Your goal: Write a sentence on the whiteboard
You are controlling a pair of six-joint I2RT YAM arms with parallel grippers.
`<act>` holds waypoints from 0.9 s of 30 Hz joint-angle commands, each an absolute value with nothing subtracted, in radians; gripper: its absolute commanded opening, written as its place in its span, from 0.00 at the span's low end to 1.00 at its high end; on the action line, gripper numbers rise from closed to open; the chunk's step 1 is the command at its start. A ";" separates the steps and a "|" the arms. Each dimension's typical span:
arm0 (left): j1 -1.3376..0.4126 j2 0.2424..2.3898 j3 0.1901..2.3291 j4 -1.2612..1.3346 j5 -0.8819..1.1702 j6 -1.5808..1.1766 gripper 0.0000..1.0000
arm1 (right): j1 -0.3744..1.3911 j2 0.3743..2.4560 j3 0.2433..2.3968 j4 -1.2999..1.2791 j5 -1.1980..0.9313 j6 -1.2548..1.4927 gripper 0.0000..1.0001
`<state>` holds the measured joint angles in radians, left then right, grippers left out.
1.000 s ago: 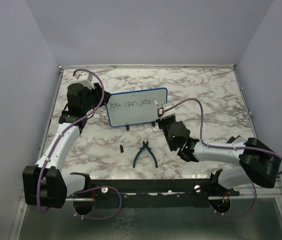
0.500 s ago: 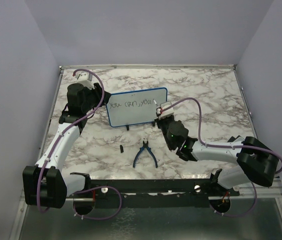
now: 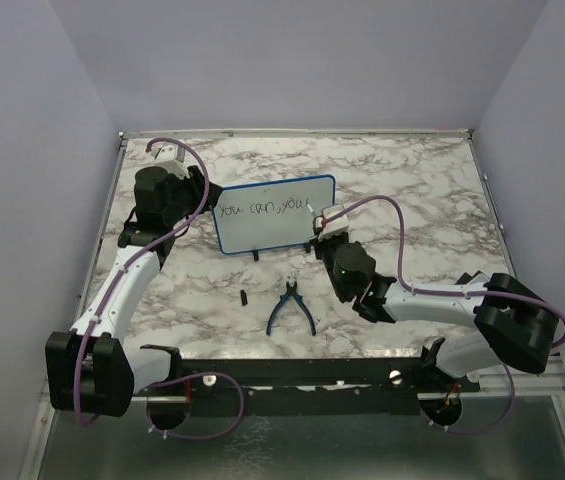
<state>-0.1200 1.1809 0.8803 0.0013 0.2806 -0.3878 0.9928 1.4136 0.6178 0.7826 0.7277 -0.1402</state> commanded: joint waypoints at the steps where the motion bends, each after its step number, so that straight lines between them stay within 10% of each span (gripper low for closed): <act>1: -0.123 1.164 0.868 -0.004 0.314 -0.383 0.40 | 0.986 1.408 0.598 0.740 0.739 -0.105 0.00; 27: -0.124 1.163 0.867 -0.005 0.314 -0.382 0.40 | 0.986 1.387 0.625 0.821 0.770 -0.187 0.01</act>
<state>-0.1200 1.1801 0.8803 0.0013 0.2806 -0.3878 0.9928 1.4113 0.6094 0.7712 0.7334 -0.1509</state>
